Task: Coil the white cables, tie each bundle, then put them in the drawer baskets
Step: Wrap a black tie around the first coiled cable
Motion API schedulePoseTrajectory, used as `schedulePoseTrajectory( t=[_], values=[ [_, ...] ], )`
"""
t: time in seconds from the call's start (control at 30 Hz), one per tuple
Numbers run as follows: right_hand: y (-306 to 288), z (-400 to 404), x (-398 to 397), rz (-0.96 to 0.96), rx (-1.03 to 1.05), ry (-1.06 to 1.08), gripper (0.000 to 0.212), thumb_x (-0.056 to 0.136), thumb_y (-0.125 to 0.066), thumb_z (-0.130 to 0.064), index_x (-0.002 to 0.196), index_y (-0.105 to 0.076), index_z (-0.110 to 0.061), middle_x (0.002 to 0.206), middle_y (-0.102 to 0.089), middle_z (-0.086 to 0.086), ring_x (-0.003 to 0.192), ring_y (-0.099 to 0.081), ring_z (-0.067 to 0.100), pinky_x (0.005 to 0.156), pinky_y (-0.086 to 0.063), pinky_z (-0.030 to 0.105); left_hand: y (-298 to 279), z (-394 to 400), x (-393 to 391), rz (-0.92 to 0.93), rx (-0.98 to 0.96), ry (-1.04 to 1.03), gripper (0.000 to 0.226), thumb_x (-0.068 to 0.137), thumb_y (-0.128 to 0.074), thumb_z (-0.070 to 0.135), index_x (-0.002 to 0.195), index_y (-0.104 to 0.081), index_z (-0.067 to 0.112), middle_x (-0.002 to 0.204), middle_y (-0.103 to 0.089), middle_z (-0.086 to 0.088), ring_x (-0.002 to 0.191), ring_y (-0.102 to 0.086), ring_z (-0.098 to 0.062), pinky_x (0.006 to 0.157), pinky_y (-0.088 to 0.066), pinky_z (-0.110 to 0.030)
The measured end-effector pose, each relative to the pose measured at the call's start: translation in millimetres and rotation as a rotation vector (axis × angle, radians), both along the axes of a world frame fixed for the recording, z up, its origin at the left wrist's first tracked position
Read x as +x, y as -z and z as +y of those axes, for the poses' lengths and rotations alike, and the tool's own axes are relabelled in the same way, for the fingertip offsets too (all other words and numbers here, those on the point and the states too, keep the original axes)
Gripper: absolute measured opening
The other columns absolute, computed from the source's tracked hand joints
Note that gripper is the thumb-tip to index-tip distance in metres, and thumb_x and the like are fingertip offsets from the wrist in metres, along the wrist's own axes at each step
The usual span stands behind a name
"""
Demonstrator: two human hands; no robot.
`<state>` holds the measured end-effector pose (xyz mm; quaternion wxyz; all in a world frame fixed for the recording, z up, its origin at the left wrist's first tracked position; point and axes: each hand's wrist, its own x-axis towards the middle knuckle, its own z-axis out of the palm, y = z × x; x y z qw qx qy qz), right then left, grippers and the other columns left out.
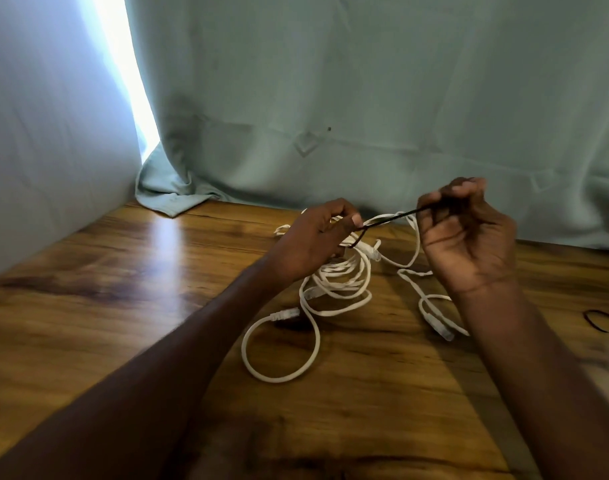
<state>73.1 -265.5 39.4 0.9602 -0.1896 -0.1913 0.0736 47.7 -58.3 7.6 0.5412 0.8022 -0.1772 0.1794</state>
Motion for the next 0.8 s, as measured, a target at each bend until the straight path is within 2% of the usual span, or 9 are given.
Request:
schedulePoseTrajectory(
  t=[0.1, 0.2, 0.33, 0.37, 0.47, 0.57, 0.63, 0.7, 0.8],
  values=[
    [0.3, 5.2, -2.2, 0.051, -0.12, 0.003, 0.033, 0.107, -0.034, -0.002, 0.083, -0.053, -0.015, 0.071, -0.052, -0.002, 0.052, -0.047, 0.006, 0.055, -0.046, 0.022, 0.6, -0.6, 0.5, 0.113, -0.132, 0.034, 0.033, 0.109, -0.047, 0.028, 0.115, -0.063, 0.001, 0.066, -0.055, 0.012, 0.053, -0.053, 0.002, 0.052, -0.04, -0.012],
    [7.1, 20.9, -3.8, 0.096, -0.487, 0.112, 0.026, 0.105, -0.039, -0.004, 0.085, -0.049, -0.016, 0.072, -0.048, 0.0, 0.044, -0.034, 0.004, 0.046, -0.037, 0.021, 1.6, 2.6, 7.3, 0.207, -0.276, -0.013, 0.038, 0.109, -0.045, 0.034, 0.12, -0.064, 0.003, 0.061, -0.052, 0.009, 0.05, -0.047, 0.002, 0.051, -0.037, -0.015],
    [19.0, 43.9, -11.9, -0.074, -1.223, 0.472, 0.014, 0.106, -0.055, -0.012, 0.094, -0.062, -0.017, 0.081, -0.06, 0.004, 0.052, -0.047, 0.008, 0.049, -0.043, 0.027, -0.2, 8.6, 12.4, 0.255, -0.607, 0.081, 0.031, 0.109, -0.045, 0.027, 0.121, -0.058, 0.001, 0.072, -0.046, -0.002, 0.053, -0.036, -0.005, 0.05, -0.035, -0.014],
    [21.9, 47.0, -13.3, -0.138, -1.308, 0.546, 0.013, 0.105, -0.057, -0.014, 0.094, -0.063, -0.018, 0.082, -0.062, 0.003, 0.058, -0.052, 0.01, 0.054, -0.046, 0.029, -0.2, 9.5, 12.2, 0.266, -0.645, 0.101, 0.029, 0.109, -0.046, 0.025, 0.121, -0.058, 0.002, 0.073, -0.046, -0.003, 0.054, -0.035, -0.006, 0.051, -0.035, -0.015],
    [26.1, 46.8, -16.4, -0.297, -1.365, 0.708, 0.006, 0.104, -0.06, -0.019, 0.1, -0.064, -0.019, 0.087, -0.064, -0.005, 0.073, -0.058, 0.008, 0.067, -0.045, 0.026, 1.1, 6.3, 11.2, 0.297, -0.715, 0.155, 0.024, 0.107, -0.051, 0.023, 0.12, -0.056, 0.004, 0.073, -0.048, -0.005, 0.056, -0.034, -0.009, 0.052, -0.037, -0.015],
    [28.9, 44.3, -19.5, -0.433, -1.438, 0.821, 0.007, 0.103, -0.064, -0.021, 0.109, -0.061, -0.018, 0.093, -0.064, -0.002, 0.082, -0.061, 0.008, 0.066, -0.046, 0.023, 1.2, 1.1, 10.3, 0.327, -0.742, 0.204, 0.019, 0.107, -0.051, 0.023, 0.115, -0.053, 0.007, 0.073, -0.049, -0.004, 0.054, -0.035, -0.008, 0.052, -0.036, -0.016],
    [31.5, 44.4, -18.6, -0.451, -1.427, 0.821, 0.019, 0.1, -0.068, -0.022, 0.116, -0.057, -0.022, 0.09, -0.062, 0.003, 0.08, -0.061, 0.016, 0.064, -0.047, 0.031, 2.1, 0.6, 11.4, 0.335, -0.726, 0.227, 0.016, 0.107, -0.051, 0.025, 0.108, -0.053, 0.009, 0.073, -0.048, -0.003, 0.054, -0.035, -0.007, 0.054, -0.036, -0.017],
    [33.3, 44.7, -17.4, -0.474, -1.431, 0.837, 0.032, 0.099, -0.071, -0.024, 0.125, -0.054, -0.027, 0.09, -0.061, 0.001, 0.08, -0.061, 0.015, 0.062, -0.045, 0.028, 3.0, 2.9, 12.2, 0.34, -0.711, 0.244, 0.017, 0.107, -0.051, 0.025, 0.101, -0.054, 0.01, 0.074, -0.048, -0.003, 0.055, -0.035, -0.008, 0.056, -0.038, -0.018],
    [32.6, 42.9, -15.7, -0.453, -1.411, 0.882, 0.026, 0.099, -0.069, -0.032, 0.125, -0.065, -0.026, 0.095, -0.067, -0.003, 0.085, -0.064, 0.012, 0.068, -0.049, 0.029, 2.9, 5.1, 11.1, 0.35, -0.692, 0.299, 0.017, 0.107, -0.051, 0.026, 0.1, -0.055, 0.012, 0.075, -0.049, -0.003, 0.054, -0.036, -0.008, 0.066, -0.035, -0.026]
  ],
)
